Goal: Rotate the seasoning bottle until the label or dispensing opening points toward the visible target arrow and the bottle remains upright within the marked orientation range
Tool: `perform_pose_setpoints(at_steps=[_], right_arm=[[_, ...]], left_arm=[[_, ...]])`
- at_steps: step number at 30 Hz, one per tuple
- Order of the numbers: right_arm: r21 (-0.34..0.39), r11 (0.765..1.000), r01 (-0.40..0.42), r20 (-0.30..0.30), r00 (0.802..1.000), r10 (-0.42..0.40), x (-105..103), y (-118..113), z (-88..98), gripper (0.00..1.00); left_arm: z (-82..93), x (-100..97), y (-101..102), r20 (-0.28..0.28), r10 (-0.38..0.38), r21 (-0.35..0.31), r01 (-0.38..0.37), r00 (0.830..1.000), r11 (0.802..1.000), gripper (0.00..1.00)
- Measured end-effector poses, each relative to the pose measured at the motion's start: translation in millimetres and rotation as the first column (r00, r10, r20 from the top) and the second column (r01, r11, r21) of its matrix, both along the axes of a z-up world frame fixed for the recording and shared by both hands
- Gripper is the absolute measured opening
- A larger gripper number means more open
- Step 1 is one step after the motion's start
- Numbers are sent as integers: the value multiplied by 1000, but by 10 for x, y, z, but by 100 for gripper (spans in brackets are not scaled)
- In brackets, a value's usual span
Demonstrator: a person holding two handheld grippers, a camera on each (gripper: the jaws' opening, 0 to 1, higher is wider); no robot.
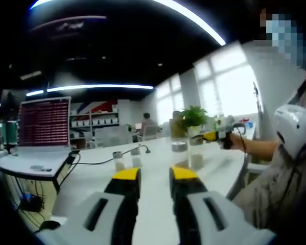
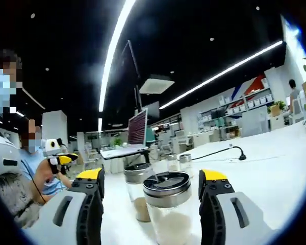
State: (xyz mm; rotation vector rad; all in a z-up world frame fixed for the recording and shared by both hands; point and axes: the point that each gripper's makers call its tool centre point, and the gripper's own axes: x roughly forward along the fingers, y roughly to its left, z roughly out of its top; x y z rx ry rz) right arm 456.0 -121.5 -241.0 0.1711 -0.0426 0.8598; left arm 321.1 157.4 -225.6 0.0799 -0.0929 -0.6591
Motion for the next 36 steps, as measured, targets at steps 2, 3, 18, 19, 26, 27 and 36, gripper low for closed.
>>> perform_pose_setpoints(at_steps=[2, 3, 18, 19, 26, 27, 36], right_arm=[[-41, 994, 105, 24, 994, -104, 56, -60, -30, 72], [-66, 988, 137, 50, 990, -134, 74, -72, -46, 70], [-36, 973, 227, 39, 973, -225, 190, -60, -106, 52], [-32, 973, 227, 40, 973, -226, 189, -66, -96, 52], [-43, 969, 243, 36, 970, -241, 199, -60, -99, 44], [-44, 970, 238, 33, 971, -237, 196, -46, -100, 43], [-81, 968, 236, 37, 972, -234, 173, -30, -109, 39]], left_arm=[[10, -8, 9, 3, -1, -1, 1, 1000, 1000, 24], [12, -13, 12, 5, -2, -2, 2, 1000, 1000, 24], [-28, 6, 0, -6, -3, -1, 3, 1000, 1000, 24], [-25, 7, 14, -5, -1, 0, 1, 1000, 1000, 24], [-11, 4, 41, 0, 4, -1, -4, 1000, 1000, 24], [-11, 4, 46, 0, 5, -1, -5, 1000, 1000, 24], [-21, -2, 45, 1, 7, -3, -7, 1000, 1000, 24]])
